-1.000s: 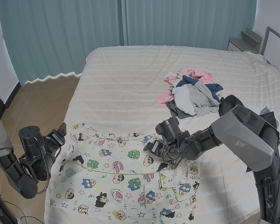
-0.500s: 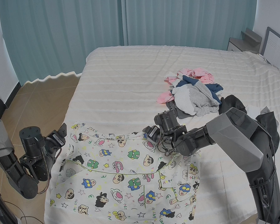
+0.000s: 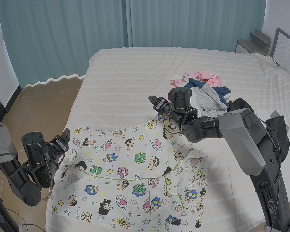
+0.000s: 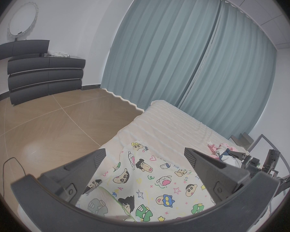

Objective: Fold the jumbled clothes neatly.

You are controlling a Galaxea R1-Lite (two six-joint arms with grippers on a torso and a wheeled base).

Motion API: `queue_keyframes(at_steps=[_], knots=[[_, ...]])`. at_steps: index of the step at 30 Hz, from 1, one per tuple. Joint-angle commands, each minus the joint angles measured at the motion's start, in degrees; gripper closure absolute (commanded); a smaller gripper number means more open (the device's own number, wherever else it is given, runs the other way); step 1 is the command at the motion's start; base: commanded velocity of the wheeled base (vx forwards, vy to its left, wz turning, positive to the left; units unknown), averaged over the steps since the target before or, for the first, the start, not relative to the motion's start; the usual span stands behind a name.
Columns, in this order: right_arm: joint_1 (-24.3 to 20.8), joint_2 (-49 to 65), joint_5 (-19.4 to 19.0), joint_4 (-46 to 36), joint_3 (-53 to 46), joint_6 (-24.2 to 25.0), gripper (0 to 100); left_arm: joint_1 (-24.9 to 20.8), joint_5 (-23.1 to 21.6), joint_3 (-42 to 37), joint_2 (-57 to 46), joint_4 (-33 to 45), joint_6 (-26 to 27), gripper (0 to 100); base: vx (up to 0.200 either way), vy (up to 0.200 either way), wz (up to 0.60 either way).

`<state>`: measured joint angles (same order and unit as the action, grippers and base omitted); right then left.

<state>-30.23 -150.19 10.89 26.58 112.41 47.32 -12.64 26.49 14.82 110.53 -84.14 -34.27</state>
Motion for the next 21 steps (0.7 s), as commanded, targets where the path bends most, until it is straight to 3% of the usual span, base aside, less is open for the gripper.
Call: queue_keyframes(at_steps=[1, 2, 3, 6, 12, 16, 19, 21], knots=[[0.7, -1.7, -0.2, 0.2, 2.2, -0.6, 0, 0.1, 0.0, -0.1, 0.9, -0.4, -0.1, 0, 0.000, 0.000, 0.00], [0.7, -1.7, -0.2, 0.2, 2.2, -0.6, 0, 0.1, 0.0, -0.1, 0.9, -0.4, -0.1, 0, 0.000, 0.000, 0.00], [1.3, -2.0, -2.2, -0.9, 2.2, -4.7, 0, 0.0, 0.0, -0.1, 1.0, -0.4, -0.1, 0, 0.000, 0.000, 0.00], [1.4, -3.4, -2.7, -6.3, 2.2, -6.8, 0, 0.1, 0.1, -0.1, 1.2, -0.4, -0.1, 0, 0.000, 0.000, 0.00], [1.5, -3.5, -1.0, -7.0, 2.2, -6.9, 0, 0.5, 0.0, -0.1, 1.2, -0.4, 0.0, 0, 0.000, 0.000, 0.00], [1.7, 2.8, 0.1, -9.8, 2.2, -6.5, 0, 2.0, -0.6, -0.2, 1.3, -0.4, -0.1, 0, 0.000, 0.000, 0.00], [1.8, 9.1, -0.3, -9.7, -3.8, -6.5, 0, 2.7, -4.5, -2.0, 0.7, -0.4, -0.1, 0, 0.000, 0.000, 0.00], [1.8, 13.0, -0.4, -9.4, -10.5, -6.9, 0, 3.3, -11.2, -4.8, -0.6, -0.3, -0.1, 0, 0.000, 0.000, 0.00]])
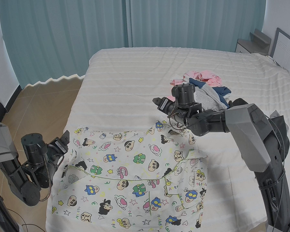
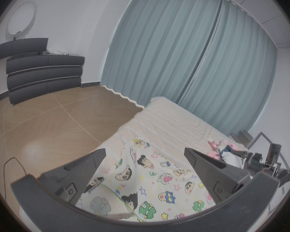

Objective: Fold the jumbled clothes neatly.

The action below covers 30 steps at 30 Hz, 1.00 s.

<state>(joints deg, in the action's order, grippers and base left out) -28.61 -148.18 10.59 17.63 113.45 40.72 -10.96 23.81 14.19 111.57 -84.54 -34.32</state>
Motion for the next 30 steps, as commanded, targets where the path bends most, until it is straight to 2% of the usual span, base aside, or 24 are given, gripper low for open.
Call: queue_keyframes(at_steps=[1, 2, 3, 4, 6, 9, 10, 11, 15, 17, 18, 21, 22, 24, 30], knots=[[0.1, 12.4, -0.1, -0.3, -14.1, -0.3, 0, 2.3, -11.9, -5.4, -2.5, 0.1, 0.0, 0, 0.000, 0.000, 0.00], [0.1, 12.4, -0.1, -0.3, -14.1, -0.3, 0, 2.3, -11.9, -5.4, -2.5, 0.1, 0.0, 0, 0.000, 0.000, 0.00], [0.2, 15.0, -0.5, 0.6, -20.2, -0.3, 0, 4.5, -19.2, -7.3, -3.1, 0.3, -0.1, 0, 0.000, 0.000, 0.00], [0.4, 16.2, -0.6, 1.4, -22.7, -0.3, 0, 5.6, -21.3, -7.5, -2.8, 0.3, 0.0, 0, 0.000, 0.000, 0.00], [0.8, 19.0, -0.7, 3.7, -29.2, 0.2, 0, 8.0, -23.5, -7.0, -0.7, 0.5, 0.0, 0, 0.000, 0.000, 0.00], [0.7, 23.1, -1.1, 8.6, -40.0, 0.2, 0, 10.3, -23.8, -3.4, 3.5, 1.0, -0.1, 0, 0.000, 0.000, 0.00], [0.7, 23.1, -1.1, 8.6, -40.0, 0.2, 0, 10.3, -23.8, -3.4, 3.5, 1.0, -0.1, 0, 0.000, 0.000, 0.00], [0.4, 25.7, -1.6, 12.3, -45.9, -0.1, 0, 11.2, -23.8, -0.6, 6.2, 2.8, -0.2, 0, 0.000, 0.000, 0.00], [-0.6, 33.0, -2.4, 21.6, -60.5, -0.8, 0, 13.9, -24.2, 12.1, 9.6, 18.0, -0.2, 0, 0.000, 0.000, 0.00], [-0.7, 34.3, -3.3, 23.6, -64.1, -0.8, 0, 15.0, -26.0, 16.1, 9.4, 23.8, -0.2, 0, 0.000, 0.000, 0.00], [-0.6, 34.6, -4.7, 26.5, -67.7, -0.9, 0, 15.7, -30.2, 20.1, 9.1, 31.2, -0.2, 0, 0.000, 0.000, 0.00], [0.0, 32.8, -6.2, 32.0, -70.6, -0.1, 0, 16.1, -37.3, 25.7, 8.9, 40.9, -0.3, 0, 0.000, 0.000, 0.00], [0.0, 32.8, -6.2, 32.0, -70.6, -0.1, 0, 16.1, -37.3, 25.7, 8.9, 40.9, -0.3, 0, 0.000, 0.000, 0.00], [1.0, 27.9, -6.5, 38.4, -71.6, 0.4, 0, 16.1, -38.5, 30.5, 11.3, 45.2, 0.0, 0, 0.000, 0.000, 0.00], [2.1, 23.7, -6.6, 47.8, -72.6, 0.4, 0, 16.1, -38.8, 34.3, 16.6, 43.8, -0.2, 0, 0.000, 0.000, 0.00]])
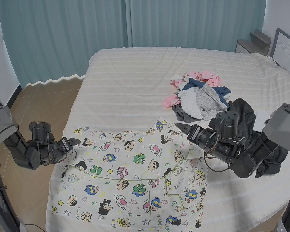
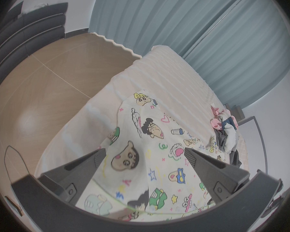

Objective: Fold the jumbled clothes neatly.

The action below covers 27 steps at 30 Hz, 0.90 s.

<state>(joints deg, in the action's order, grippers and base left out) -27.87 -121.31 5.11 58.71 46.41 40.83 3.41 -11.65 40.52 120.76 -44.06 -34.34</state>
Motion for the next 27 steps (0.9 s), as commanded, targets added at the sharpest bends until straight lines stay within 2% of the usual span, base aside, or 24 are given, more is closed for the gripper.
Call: queue_keyframes(at_steps=[1, 9, 13, 26, 27], knots=[[1.4, -3.0, -1.4, 7.4, -5.6, 0.3, 0, 1.9, -3.6, 8.8, 8.0, 2.5, -0.5, 0, 0.000, 0.000, 0.00], [1.1, -3.2, -2.9, 7.6, -6.2, 2.9, 0, 1.9, -3.5, 9.2, 12.0, -2.7, -0.7, 0, 0.000, 0.000, 0.00], [0.5, -2.9, -2.8, 7.6, -6.4, 3.8, 0, 1.9, -3.2, 9.8, 12.2, -5.2, -2.5, 0, 0.000, 0.000, 0.00], [0.1, -3.2, -2.8, 7.6, -6.6, 4.0, 0, 1.4, -2.1, 11.8, 15.1, -5.6, -2.3, 0, 0.000, 0.000, 0.00], [-0.2, -3.2, -2.7, 7.6, -6.8, 4.0, 0, 1.4, -2.0, 12.0, 15.3, -5.5, -2.3, 100, 0.000, 0.000, 0.00]])
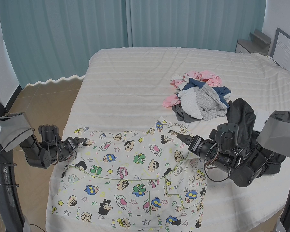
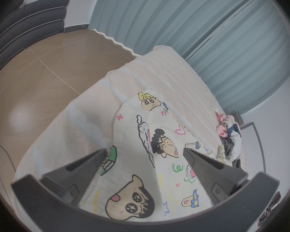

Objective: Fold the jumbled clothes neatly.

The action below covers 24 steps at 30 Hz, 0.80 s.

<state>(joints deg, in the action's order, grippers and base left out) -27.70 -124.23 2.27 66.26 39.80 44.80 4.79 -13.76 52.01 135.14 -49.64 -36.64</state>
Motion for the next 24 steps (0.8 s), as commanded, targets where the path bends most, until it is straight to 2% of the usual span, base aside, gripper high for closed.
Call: queue_keyframes(at_steps=[1, 7, 13, 15, 24], knots=[[-0.3, -0.3, 0.1, 0.0, -0.3, 0.0, 0, 0.0, 0.3, 0.7, 1.3, 0.0, 0.0, 100, 0.000, 0.000, 0.00], [0.5, -1.0, 0.3, 0.0, -0.2, -0.1, 0, 0.3, 3.7, 1.0, 2.4, -0.8, 0.0, 100, 0.000, 0.000, 0.00], [2.6, -1.7, 0.1, -0.7, -0.1, -0.2, 0, 0.7, 5.0, 1.0, 3.0, -4.0, 0.0, 100, 0.000, 0.000, 0.00], [3.5, -2.4, 0.1, -1.0, -0.3, -0.5, 0, 1.1, 7.1, 1.1, 3.0, -5.5, -0.1, 100, 0.000, 0.000, 0.00], [5.3, -3.1, 0.3, -7.0, 1.5, -0.7, 0, 3.3, 10.7, 2.6, 3.0, -9.1, -0.3, 100, 0.000, 0.000, 0.00]])
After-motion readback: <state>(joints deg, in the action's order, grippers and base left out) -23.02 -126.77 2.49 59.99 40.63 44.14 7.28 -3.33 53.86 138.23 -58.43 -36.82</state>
